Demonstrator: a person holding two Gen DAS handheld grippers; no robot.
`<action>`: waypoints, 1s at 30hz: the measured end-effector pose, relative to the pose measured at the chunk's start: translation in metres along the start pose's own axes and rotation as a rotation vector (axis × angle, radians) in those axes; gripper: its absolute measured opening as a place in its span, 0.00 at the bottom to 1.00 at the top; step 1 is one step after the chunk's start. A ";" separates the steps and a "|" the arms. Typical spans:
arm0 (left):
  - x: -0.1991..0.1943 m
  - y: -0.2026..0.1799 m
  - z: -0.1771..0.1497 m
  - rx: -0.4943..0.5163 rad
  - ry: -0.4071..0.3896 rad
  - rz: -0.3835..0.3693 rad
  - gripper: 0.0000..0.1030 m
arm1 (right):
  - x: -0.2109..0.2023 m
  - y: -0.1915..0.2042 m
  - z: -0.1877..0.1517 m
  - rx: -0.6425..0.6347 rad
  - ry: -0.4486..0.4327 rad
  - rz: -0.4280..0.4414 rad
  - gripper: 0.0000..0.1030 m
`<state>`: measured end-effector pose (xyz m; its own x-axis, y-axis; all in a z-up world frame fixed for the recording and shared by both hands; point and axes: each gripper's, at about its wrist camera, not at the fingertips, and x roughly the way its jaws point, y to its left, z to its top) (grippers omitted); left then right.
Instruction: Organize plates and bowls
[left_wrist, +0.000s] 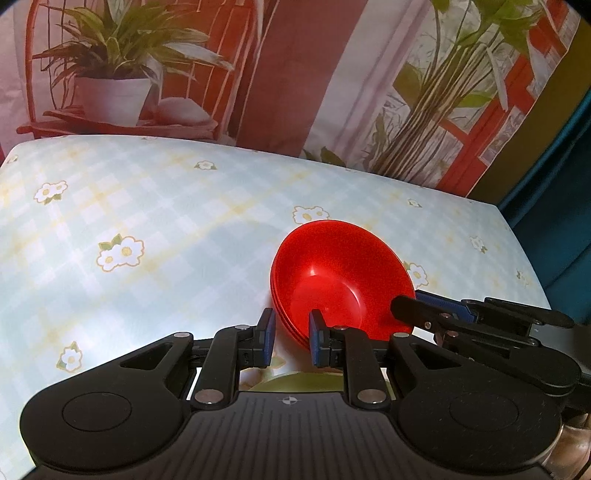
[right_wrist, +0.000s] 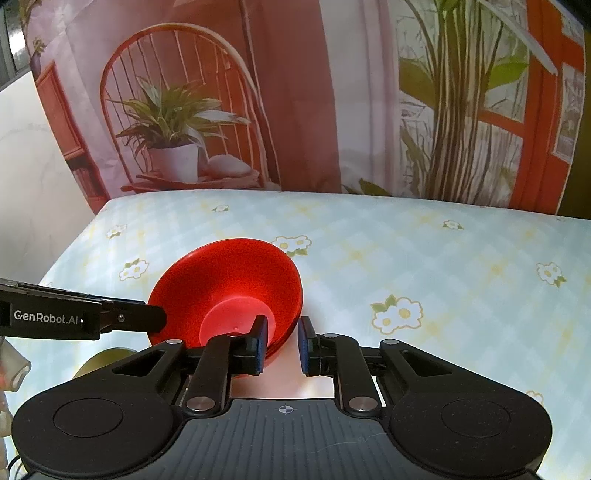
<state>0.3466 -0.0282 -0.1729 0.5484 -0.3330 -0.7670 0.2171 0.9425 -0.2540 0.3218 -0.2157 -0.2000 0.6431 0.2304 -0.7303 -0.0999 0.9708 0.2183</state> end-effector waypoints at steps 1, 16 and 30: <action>0.001 0.000 0.000 -0.002 0.001 -0.001 0.20 | 0.000 0.000 0.000 0.002 0.001 0.000 0.17; 0.017 0.010 0.004 -0.058 0.014 -0.033 0.20 | 0.016 -0.004 -0.004 0.041 0.024 0.036 0.22; 0.021 0.014 0.000 -0.101 0.012 -0.064 0.19 | 0.018 -0.004 -0.004 0.052 0.027 0.040 0.20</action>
<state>0.3613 -0.0221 -0.1925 0.5262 -0.3925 -0.7543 0.1685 0.9176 -0.3600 0.3304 -0.2150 -0.2166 0.6185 0.2711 -0.7375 -0.0852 0.9562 0.2801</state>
